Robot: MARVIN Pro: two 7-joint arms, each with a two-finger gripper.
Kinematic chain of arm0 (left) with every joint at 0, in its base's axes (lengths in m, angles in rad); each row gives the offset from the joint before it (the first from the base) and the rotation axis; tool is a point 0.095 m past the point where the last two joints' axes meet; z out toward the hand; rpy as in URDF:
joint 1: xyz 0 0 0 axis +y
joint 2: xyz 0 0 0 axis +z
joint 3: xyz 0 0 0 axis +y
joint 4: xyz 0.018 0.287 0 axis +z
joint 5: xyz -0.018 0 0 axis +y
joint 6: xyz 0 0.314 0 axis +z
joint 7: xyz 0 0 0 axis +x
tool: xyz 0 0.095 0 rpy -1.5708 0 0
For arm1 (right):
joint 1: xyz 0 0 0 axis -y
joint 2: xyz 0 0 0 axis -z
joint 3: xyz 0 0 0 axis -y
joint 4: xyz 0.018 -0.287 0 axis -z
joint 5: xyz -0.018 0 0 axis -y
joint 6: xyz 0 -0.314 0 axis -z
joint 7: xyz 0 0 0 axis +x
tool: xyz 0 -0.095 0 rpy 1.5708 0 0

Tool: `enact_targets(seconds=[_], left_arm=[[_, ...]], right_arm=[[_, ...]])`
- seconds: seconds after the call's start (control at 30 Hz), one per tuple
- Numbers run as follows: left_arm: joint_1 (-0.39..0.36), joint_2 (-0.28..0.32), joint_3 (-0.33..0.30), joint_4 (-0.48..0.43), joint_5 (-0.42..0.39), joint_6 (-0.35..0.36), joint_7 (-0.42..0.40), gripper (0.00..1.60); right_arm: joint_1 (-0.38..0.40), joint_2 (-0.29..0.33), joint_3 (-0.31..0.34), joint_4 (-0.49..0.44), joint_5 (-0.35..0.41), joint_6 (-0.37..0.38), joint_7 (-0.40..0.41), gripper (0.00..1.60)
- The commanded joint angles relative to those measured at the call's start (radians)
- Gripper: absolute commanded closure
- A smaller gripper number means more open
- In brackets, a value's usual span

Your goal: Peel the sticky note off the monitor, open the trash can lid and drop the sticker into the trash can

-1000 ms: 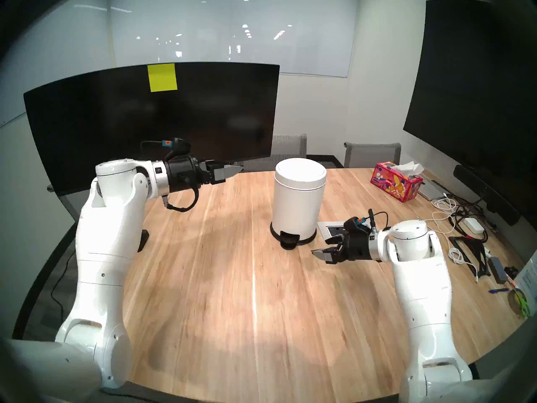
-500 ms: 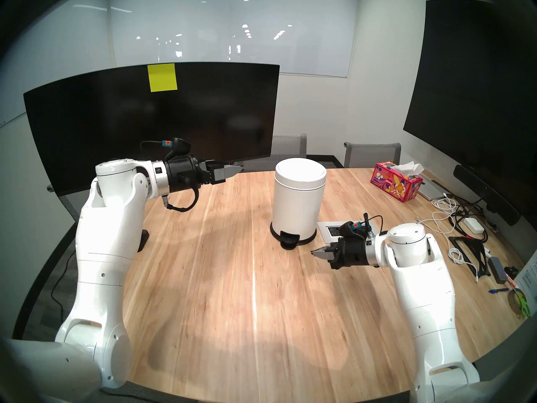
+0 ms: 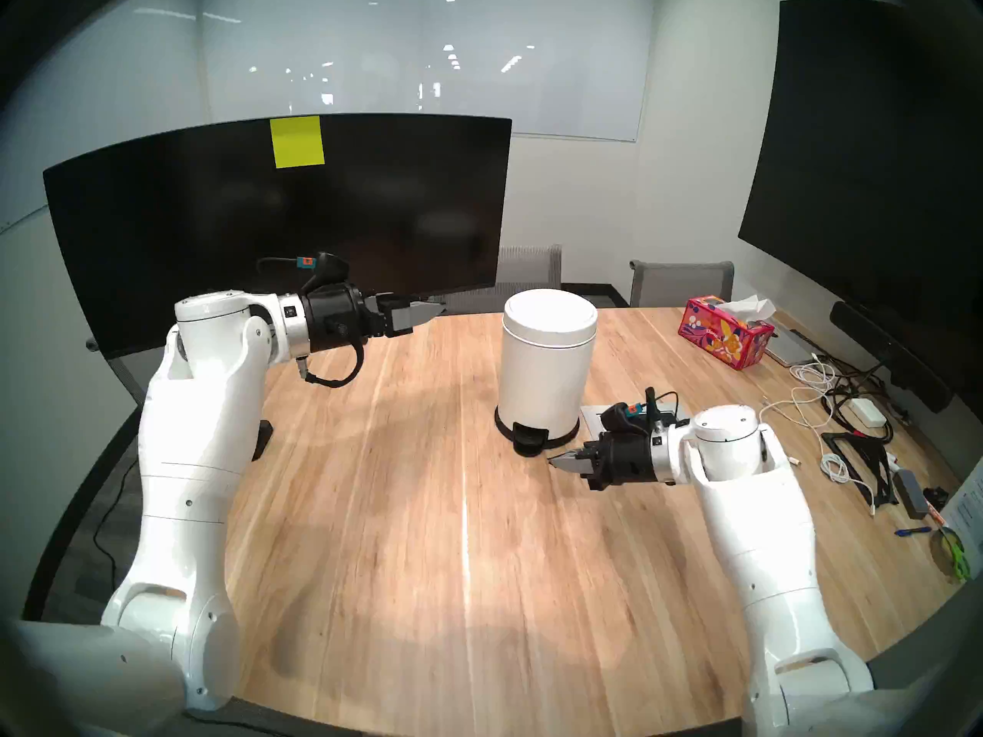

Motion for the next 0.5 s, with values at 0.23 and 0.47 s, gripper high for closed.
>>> enact_targets(seconds=[0.23, 0.47], left_arm=[[-0.013, -0.001, 0.001, -0.011, -0.002, 0.0, -0.002, 0.0], [-0.013, -0.001, 0.001, -0.011, -0.002, 0.0, -0.002, 0.0]], right_arm=[[0.112, -0.066, -0.033, 0.057, -0.018, -0.038, -0.085, 1.6], [0.121, -0.073, -0.05, 0.072, -0.04, -0.069, -0.124, 1.6]])
